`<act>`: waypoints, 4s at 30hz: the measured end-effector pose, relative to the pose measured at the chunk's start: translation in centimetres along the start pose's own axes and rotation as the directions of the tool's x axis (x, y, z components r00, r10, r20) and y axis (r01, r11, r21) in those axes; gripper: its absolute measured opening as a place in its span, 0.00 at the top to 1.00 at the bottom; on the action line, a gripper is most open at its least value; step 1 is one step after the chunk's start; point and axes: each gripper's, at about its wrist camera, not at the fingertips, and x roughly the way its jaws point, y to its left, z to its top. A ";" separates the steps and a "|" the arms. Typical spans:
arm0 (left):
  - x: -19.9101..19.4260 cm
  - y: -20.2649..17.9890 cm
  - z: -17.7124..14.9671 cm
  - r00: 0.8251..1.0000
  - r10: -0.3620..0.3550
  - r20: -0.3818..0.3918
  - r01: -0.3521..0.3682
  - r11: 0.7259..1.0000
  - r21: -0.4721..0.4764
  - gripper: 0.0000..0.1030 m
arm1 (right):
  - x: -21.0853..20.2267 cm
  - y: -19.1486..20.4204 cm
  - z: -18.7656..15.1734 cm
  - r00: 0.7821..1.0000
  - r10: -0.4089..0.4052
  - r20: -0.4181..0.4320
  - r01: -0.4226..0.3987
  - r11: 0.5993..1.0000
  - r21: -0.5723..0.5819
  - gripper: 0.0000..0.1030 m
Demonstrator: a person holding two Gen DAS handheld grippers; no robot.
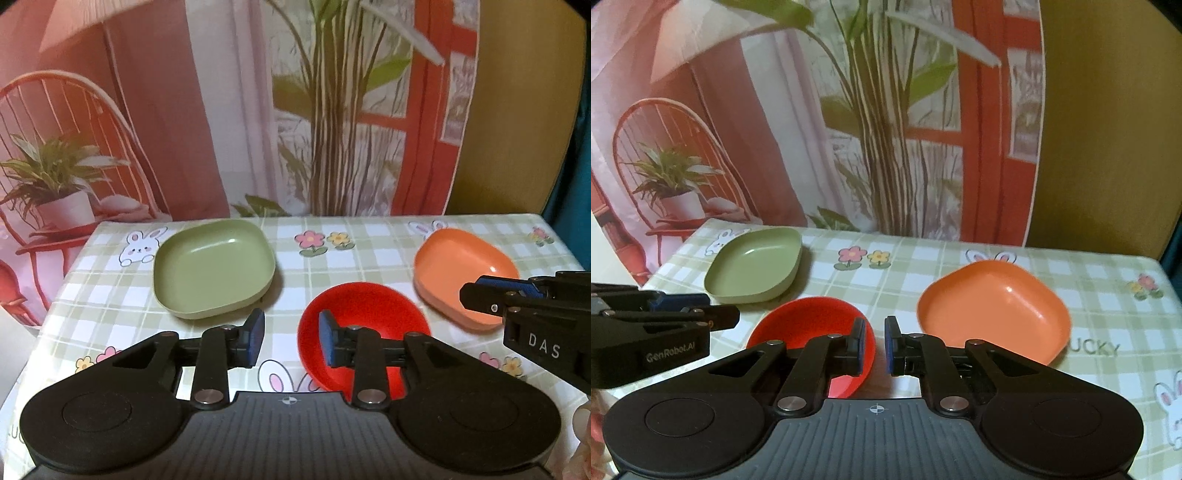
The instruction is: Organize plates and bowls
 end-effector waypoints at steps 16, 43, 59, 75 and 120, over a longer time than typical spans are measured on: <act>-6.1 -3.4 -1.9 0.995 -0.051 0.091 0.053 0.998 -0.022 0.57 | -7.4 -2.9 -1.7 0.994 -0.080 0.078 0.088 0.991 -0.099 0.89; -10.2 -12.4 -7.1 0.930 -0.367 -0.015 0.367 0.929 0.048 0.48 | -16.3 -11.6 -9.0 0.977 -0.212 -0.008 0.210 0.973 -0.098 0.84; -10.5 -16.3 -11.1 0.841 -0.507 -0.187 0.529 0.844 0.092 0.43 | -19.6 -13.3 -15.3 0.959 -0.227 -0.172 0.212 0.972 -0.100 0.80; -8.0 -17.1 -12.9 0.782 -0.534 -0.322 0.566 0.824 0.009 0.49 | -19.4 -14.7 -18.4 0.942 -0.202 -0.267 0.203 0.979 -0.024 0.80; -6.4 -10.1 -7.0 0.912 -0.364 -0.191 0.343 0.930 -0.134 0.89 | -13.4 -9.7 -10.3 0.994 -0.069 -0.090 0.072 0.997 0.041 0.95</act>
